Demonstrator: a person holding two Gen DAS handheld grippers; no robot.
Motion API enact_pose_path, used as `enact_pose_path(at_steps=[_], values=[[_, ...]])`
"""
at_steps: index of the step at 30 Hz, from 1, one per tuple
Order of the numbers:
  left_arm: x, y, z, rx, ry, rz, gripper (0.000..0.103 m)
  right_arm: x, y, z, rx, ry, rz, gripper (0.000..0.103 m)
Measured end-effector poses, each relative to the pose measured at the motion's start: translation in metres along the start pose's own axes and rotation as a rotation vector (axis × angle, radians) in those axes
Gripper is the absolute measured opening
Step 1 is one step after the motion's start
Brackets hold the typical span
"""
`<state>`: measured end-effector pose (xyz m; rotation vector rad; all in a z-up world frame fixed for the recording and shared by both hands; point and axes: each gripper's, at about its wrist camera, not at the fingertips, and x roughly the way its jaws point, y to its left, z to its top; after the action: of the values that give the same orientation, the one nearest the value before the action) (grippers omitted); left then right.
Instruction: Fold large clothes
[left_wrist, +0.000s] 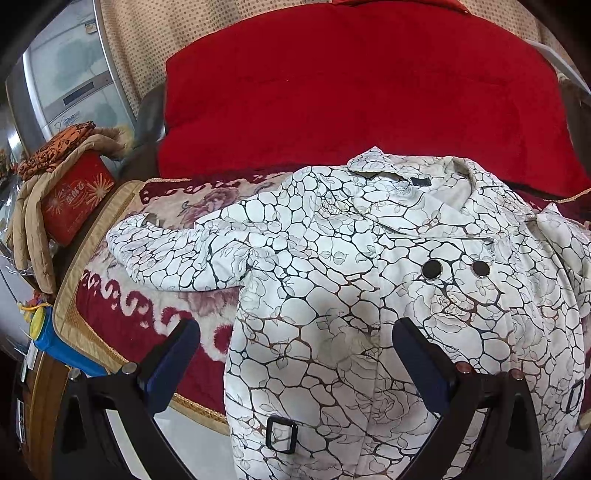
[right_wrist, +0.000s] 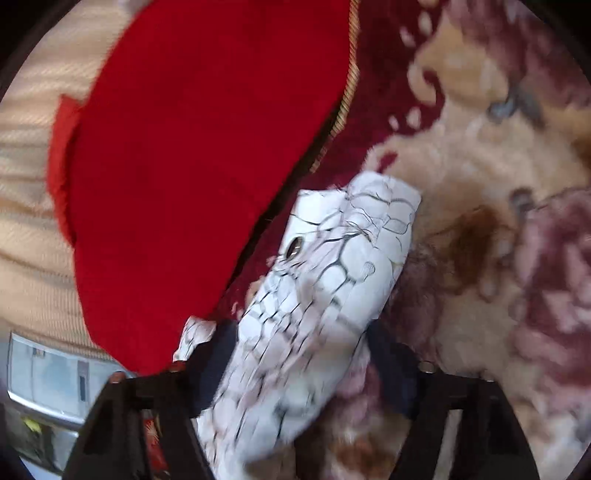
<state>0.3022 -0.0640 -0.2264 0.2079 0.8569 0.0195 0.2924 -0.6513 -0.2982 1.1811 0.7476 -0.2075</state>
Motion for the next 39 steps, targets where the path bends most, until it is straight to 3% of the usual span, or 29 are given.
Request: enact_pose_path(at_steps=[1, 4, 7, 11, 16, 20, 23, 25, 27, 31, 35, 39], values=[[0.000, 0.000, 0.000, 0.002, 0.000, -0.002, 0.103, 0.006, 0.001, 0.002, -0.004, 0.005, -0.015, 0.071], [-0.002, 0.006, 0.000, -0.008, -0.005, -0.010, 0.103, 0.027, -0.002, 0.003, 0.008, 0.000, -0.130, 0.021], [-0.010, 0.021, -0.001, -0.032, -0.037, -0.007, 0.103, 0.020, 0.012, -0.009, -0.043, -0.073, -0.149, 0.009], [-0.024, 0.053, -0.005, -0.082, -0.082, 0.020, 0.103, -0.020, 0.072, -0.049, -0.218, -0.188, -0.043, 0.008], [-0.042, 0.103, -0.017, -0.156, -0.135, 0.078, 0.103, -0.053, 0.167, -0.121, -0.439, -0.222, 0.129, 0.008], [-0.049, 0.148, -0.032, -0.236, -0.140, 0.120, 0.103, -0.037, 0.246, -0.211, -0.665, -0.149, 0.187, 0.008], [-0.052, 0.173, -0.042, -0.279, -0.132, 0.144, 0.103, 0.002, 0.275, -0.285, -0.809, -0.044, 0.159, 0.012], [-0.051, 0.186, -0.048, -0.297, -0.122, 0.156, 0.103, 0.034, 0.276, -0.318, -0.846, 0.041, 0.126, 0.014], [-0.051, 0.195, -0.052, -0.310, -0.118, 0.167, 0.103, 0.073, 0.266, -0.353, -0.868, 0.166, 0.098, 0.026], [-0.045, 0.199, -0.053, -0.326, -0.098, 0.141, 0.103, 0.139, 0.223, -0.399, -0.906, 0.398, -0.008, 0.028], [-0.032, 0.182, -0.046, -0.332, -0.060, 0.026, 0.103, 0.124, 0.189, -0.378, -0.804, 0.488, 0.089, 0.028], [-0.008, 0.154, -0.029, -0.319, 0.006, -0.159, 0.103, 0.106, 0.185, -0.369, -0.789, 0.537, 0.181, 0.034]])
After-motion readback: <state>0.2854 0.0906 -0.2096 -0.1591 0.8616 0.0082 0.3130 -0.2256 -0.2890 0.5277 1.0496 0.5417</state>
